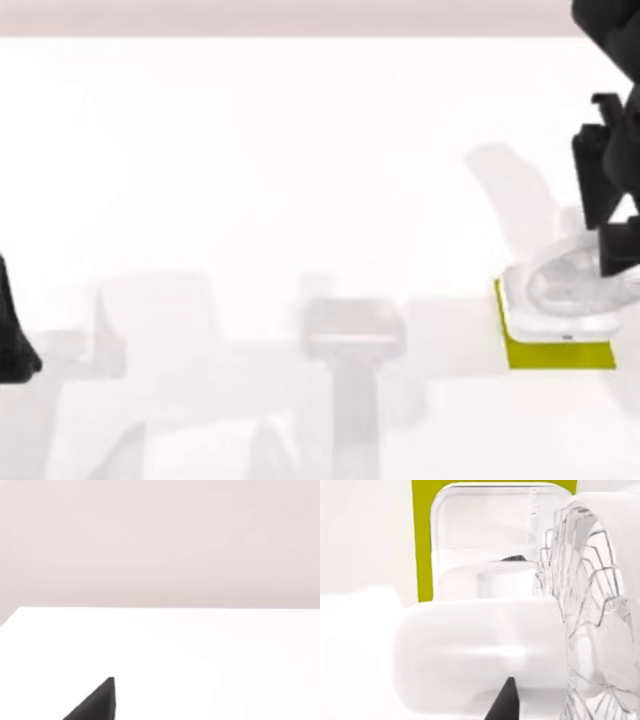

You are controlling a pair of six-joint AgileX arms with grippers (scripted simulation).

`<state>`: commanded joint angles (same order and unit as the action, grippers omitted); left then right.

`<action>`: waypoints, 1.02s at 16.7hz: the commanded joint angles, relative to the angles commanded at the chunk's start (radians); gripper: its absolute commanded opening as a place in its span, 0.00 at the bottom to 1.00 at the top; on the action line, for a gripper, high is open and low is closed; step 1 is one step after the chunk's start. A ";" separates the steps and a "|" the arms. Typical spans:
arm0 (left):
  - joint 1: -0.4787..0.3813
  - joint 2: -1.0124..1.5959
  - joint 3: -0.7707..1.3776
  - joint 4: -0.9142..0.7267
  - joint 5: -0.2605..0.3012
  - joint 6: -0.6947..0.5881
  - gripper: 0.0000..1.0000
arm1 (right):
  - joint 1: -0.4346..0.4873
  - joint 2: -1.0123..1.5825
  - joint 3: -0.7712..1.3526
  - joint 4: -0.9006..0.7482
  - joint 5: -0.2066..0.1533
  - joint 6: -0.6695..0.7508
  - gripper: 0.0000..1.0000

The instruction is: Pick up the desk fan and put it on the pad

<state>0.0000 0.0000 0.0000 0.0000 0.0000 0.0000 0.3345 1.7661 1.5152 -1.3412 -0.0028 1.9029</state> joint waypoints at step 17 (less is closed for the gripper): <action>0.000 0.000 0.000 0.000 0.000 0.000 1.00 | -0.003 0.004 -0.071 0.074 -0.001 0.001 0.75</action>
<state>0.0000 0.0000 0.0000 0.0000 0.0000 0.0000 0.3314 1.7702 1.4446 -1.2669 -0.0033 1.9042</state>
